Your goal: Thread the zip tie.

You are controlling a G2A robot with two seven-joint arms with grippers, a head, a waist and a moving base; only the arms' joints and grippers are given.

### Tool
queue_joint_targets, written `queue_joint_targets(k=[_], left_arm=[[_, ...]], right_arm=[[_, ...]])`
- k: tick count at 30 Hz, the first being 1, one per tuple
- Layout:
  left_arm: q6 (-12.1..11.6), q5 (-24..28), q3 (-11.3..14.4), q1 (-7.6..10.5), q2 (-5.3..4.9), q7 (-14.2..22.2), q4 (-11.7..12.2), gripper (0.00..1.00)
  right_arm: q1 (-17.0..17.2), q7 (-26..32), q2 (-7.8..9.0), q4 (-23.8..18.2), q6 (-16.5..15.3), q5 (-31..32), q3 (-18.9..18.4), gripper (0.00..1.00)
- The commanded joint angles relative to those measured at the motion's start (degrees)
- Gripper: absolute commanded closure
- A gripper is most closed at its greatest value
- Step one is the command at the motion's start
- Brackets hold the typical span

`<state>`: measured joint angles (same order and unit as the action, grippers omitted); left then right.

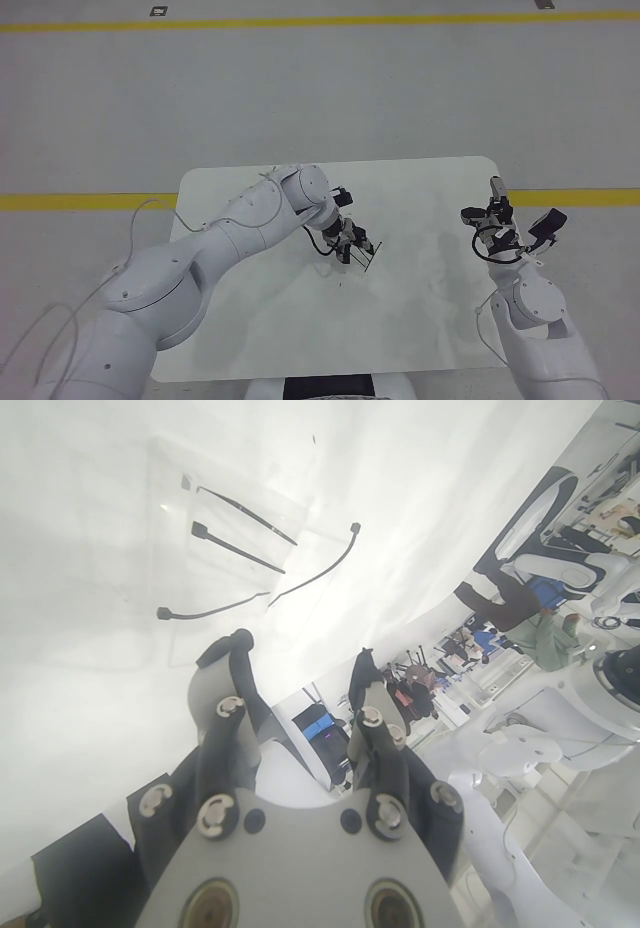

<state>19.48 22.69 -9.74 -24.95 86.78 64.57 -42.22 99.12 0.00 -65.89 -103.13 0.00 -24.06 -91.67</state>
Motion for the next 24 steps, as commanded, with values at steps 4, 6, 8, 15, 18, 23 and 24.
queue_joint_targets(k=[4,6,8,15,18,23,24], left_arm=[[0.0,-1.1,0.0,0.24,1.47,2.2,2.7,0.56],[0.0,-1.5,0.0,0.28,2.23,3.4,4.1,0.55],[0.0,-1.8,0.0,0.38,2.89,4.0,5.3,0.56],[0.0,-2.5,0.0,0.85,5.05,5.3,8.8,0.55],[0.0,-3.2,0.0,0.91,5.94,5.9,10.3,0.54],[0.0,-4.0,0.0,1.11,7.51,6.6,12.9,0.48],[0.0,-4.1,0.0,1.18,7.78,6.7,13.4,0.47]], right_arm=[[0.0,0.0,0.00,0.0,0.0,0.0,0.0,0.00],[0.0,0.0,0.00,0.0,0.0,0.0,0.0,0.00],[0.0,0.0,0.00,0.0,0.0,0.0,0.0,0.00],[0.0,0.0,0.00,0.0,0.0,0.0,0.0,0.00],[0.0,0.0,0.00,0.0,0.0,0.0,0.0,0.00],[0.0,0.0,0.00,0.0,0.0,0.0,0.0,0.00],[0.0,0.0,0.00,0.0,0.0,0.0,0.0,0.00]])
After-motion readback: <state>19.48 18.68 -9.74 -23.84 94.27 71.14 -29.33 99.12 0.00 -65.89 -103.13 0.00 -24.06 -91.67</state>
